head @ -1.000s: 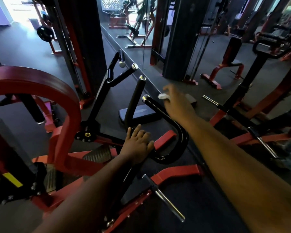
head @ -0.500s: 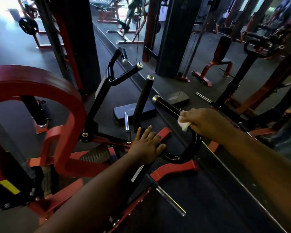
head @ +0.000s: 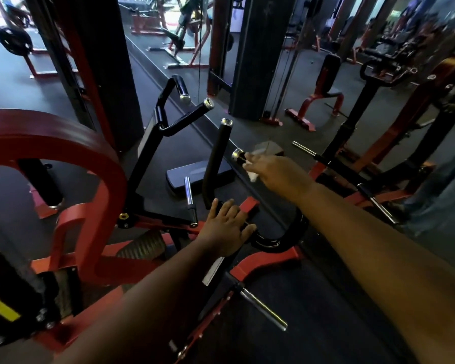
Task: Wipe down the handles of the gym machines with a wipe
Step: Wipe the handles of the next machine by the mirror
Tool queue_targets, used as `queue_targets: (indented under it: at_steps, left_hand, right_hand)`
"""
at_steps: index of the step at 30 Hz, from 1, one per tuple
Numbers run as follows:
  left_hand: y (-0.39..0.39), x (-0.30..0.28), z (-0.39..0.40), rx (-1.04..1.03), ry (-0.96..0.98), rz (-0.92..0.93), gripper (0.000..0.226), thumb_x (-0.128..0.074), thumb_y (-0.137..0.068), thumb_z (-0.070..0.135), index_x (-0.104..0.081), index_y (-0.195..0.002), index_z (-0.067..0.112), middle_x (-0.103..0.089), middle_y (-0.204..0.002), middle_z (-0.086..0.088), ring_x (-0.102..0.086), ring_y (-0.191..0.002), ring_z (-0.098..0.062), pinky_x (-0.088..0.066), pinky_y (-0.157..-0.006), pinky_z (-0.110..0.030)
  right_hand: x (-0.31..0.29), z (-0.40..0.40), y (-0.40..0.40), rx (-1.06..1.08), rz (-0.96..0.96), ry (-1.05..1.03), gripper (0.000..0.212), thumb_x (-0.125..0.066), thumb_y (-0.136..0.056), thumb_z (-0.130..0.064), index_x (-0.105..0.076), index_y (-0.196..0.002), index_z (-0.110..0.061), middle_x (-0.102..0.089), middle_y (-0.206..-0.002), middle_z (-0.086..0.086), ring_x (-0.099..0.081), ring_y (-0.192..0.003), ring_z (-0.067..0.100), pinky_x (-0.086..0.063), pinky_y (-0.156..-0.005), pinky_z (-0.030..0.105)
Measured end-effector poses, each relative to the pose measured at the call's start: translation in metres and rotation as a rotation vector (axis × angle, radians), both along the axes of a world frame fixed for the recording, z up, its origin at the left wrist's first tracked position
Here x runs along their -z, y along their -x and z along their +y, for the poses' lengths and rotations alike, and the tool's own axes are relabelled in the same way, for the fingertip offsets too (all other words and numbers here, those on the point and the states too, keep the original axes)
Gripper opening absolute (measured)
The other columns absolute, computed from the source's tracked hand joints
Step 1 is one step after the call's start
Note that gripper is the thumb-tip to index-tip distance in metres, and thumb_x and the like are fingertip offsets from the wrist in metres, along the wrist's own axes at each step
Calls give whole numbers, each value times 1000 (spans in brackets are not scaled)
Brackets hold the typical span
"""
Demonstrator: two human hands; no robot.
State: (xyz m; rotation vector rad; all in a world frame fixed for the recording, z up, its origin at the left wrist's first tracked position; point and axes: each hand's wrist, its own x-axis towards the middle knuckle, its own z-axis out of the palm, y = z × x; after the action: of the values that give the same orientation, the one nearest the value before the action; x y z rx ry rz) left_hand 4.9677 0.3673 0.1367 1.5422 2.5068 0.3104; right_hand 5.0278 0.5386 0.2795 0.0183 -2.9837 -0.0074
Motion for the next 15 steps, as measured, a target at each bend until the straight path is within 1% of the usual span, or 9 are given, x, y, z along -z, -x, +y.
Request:
queue_targets:
  at_steps: [3, 6, 9, 12, 15]
  left_hand:
    - [2, 5, 0, 11, -23, -3, 66, -12, -104, 64, -40, -149, 25, -33, -161, -3, 1, -159, -23, 12, -124, -59]
    - [4, 7, 0, 17, -29, -3, 67, -12, -103, 65, -41, -148, 26, -34, -160, -3, 0, -159, -23, 11, -124, -60]
    - [3, 5, 0, 20, -20, -7, 67, -11, -103, 64, -40, -150, 26, -33, -161, -3, 1, -159, -23, 12, -124, -59]
    - [3, 4, -1, 31, -17, 1, 64, -14, -105, 63, -39, -151, 25, -33, -159, -3, 1, -159, -23, 14, -124, -58]
    - [3, 4, -1, 36, -8, 16, 63, -15, -106, 62, -39, -150, 25, -33, -158, -3, 1, -159, -23, 14, -124, -58]
  right_hand:
    - [2, 21, -33, -32, -27, 14, 50, -62, -91, 3, -61, -139, -13, -48, -154, 6, -45, -142, 19, -35, -116, 33]
    - [7, 28, -73, -6, 17, 69, 51, -64, -87, 8, -64, -135, -11, -53, -149, 7, -48, -139, 17, -32, -114, 28]
    - [26, 23, -106, 68, 163, 172, 48, -56, -89, 8, -65, -133, -9, -54, -149, 7, -44, -141, 14, -35, -117, 30]
    - [56, 7, -124, 167, 343, 189, 46, -55, -89, 11, -66, -131, -5, -55, -147, 10, -46, -142, 22, -38, -116, 35]
    - [86, -12, -140, 232, 508, 182, 41, -52, -95, 5, -64, -132, -3, -52, -148, 10, -43, -144, 24, -38, -117, 34]
